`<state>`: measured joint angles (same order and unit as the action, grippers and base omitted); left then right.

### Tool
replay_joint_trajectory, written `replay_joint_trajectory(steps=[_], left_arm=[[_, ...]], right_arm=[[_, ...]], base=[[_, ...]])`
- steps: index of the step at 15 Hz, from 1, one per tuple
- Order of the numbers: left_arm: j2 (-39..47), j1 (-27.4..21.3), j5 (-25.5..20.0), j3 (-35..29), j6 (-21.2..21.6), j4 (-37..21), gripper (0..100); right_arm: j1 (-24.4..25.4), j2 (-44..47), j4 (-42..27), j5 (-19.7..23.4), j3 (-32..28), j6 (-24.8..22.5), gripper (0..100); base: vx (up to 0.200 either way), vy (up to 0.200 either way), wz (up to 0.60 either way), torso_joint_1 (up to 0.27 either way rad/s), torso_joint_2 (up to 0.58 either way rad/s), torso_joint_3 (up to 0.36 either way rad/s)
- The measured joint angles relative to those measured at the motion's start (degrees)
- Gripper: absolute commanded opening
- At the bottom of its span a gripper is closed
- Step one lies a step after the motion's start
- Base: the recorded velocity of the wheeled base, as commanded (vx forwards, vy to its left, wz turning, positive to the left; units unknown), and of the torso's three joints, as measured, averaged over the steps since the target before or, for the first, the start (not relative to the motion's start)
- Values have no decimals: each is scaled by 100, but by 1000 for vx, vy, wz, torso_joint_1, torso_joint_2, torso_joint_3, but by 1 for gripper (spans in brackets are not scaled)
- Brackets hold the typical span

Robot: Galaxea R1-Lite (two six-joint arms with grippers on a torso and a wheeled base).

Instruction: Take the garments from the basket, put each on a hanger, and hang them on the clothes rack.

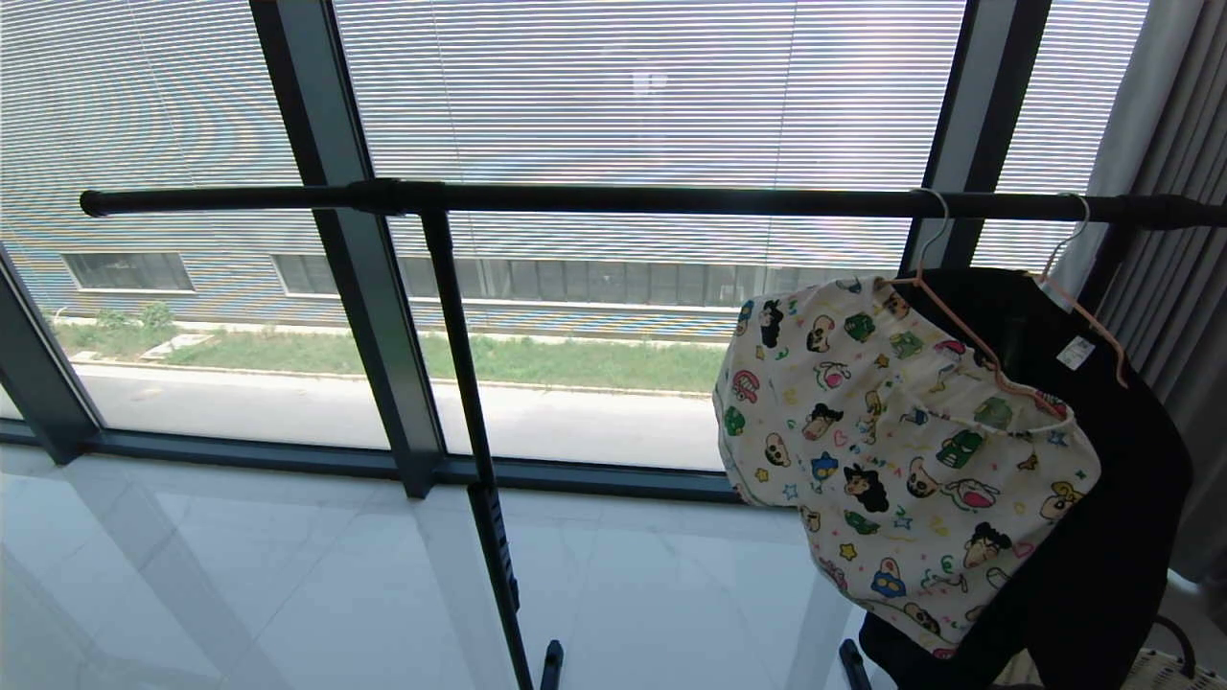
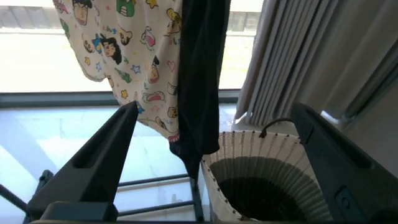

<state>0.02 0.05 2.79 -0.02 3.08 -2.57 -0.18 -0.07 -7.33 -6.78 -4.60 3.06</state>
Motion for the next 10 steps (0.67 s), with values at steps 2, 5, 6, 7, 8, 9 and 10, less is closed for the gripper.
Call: replay_joint_trajectory(steps=[2,5,6,7,8,9,10], left_arm=[[0,2,0,0,0,0,100],[0,2,-1,0,0,1,100],[0,2,0,0,0,1,100],[0,-2,2,2,0,1,100],[0,-2,0,2,-2,1,100],[0,0,0,2,0,1,100],[0,2,0,2,0,1,100]], right_arm=[[0,0,7,-17,9,17,100],[-2,0,167,-59,59,-469,100],[-2,0,591,-6,168,-788,100],[2,0,686,87,273,-935,100],[2,0,717,139,306,-951,100],[2,0,733,265,339,-940,100],[2,0,740,500,352,-919,100]], base=[[0,0,0,0,0,0],[0,0,0,0,0,0],[0,0,0,0,0,0],[0,0,0,0,0,0],[0,0,0,0,0,0],[0,0,0,0,0,0],[0,0,0,0,0,0]])
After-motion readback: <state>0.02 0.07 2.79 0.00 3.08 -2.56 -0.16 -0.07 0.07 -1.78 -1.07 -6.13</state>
